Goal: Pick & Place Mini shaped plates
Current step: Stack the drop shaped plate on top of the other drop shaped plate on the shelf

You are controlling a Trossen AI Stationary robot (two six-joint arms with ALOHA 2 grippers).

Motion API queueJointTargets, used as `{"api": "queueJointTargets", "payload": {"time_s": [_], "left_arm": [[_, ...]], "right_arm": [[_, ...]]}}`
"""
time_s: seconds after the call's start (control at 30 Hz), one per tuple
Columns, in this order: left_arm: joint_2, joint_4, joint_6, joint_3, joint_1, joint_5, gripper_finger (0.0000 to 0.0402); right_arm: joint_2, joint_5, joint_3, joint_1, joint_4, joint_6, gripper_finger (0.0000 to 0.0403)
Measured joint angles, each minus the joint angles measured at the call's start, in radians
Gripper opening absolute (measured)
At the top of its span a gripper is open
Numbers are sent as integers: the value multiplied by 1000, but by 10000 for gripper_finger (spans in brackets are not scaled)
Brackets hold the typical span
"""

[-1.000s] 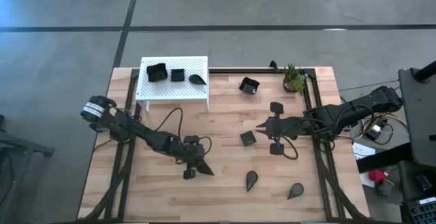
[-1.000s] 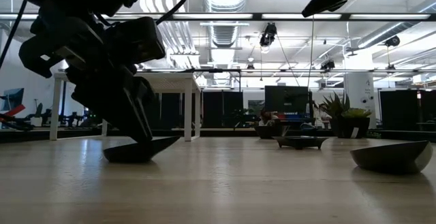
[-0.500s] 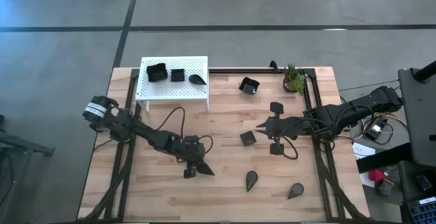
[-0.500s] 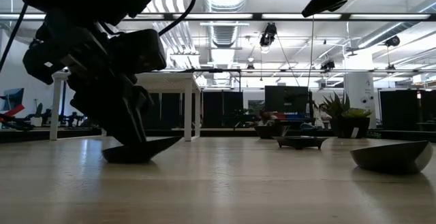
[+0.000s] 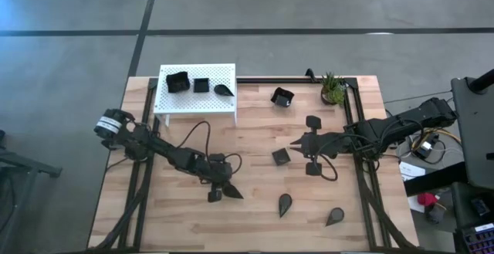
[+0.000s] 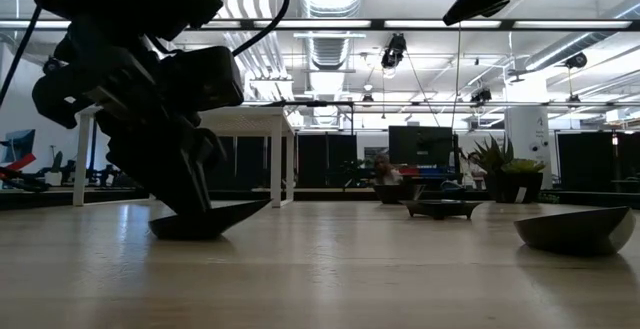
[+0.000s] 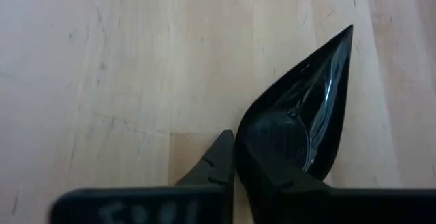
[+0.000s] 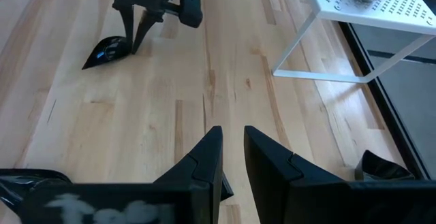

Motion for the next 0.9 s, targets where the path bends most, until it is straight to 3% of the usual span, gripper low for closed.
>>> {"api": "queueJointTargets", "payload": {"time_s": [0.33,0.57,0.9], "left_arm": [[-52,-19,32,23,3,6,1],[-139,-156,36,91,29,-6,0],[-327,-490,79,270,225,-64,0]], "right_arm": [[0,0,0,0,0,0,59],[0,0,0,0,0,0,59],[0,0,0,0,1,0,59]]}}
